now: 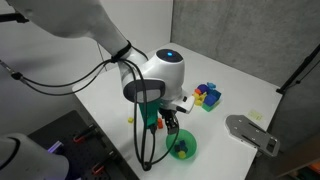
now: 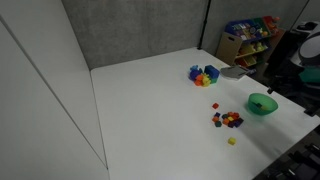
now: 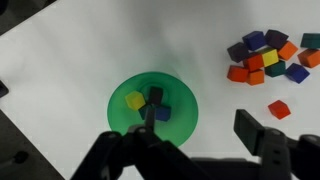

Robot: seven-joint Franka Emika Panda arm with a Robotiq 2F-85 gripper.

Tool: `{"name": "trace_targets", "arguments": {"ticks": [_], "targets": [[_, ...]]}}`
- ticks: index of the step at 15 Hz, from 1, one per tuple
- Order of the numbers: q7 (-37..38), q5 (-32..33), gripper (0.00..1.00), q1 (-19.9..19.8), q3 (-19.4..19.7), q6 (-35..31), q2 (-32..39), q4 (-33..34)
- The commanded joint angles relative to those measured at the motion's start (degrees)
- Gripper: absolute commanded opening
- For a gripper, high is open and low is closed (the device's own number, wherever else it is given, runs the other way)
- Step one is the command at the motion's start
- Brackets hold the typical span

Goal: Put a small block in the bowl

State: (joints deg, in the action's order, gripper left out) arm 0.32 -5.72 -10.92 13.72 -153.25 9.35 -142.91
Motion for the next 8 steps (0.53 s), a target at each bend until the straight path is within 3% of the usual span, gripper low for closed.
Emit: {"name": "trace_targets", "arguments": {"ticks": [1, 5, 8], "targets": [[-7.07, -5.47, 1.00, -0.98, -3.39, 5.94, -8.80, -4.48], [-12.89, -8.82, 1.00, 1.73, -5.06, 17.62, -15.78, -6.16], [-9.61, -3.39, 1.00, 3.60, -6.35, 24.38, -20.26, -6.60]]}}
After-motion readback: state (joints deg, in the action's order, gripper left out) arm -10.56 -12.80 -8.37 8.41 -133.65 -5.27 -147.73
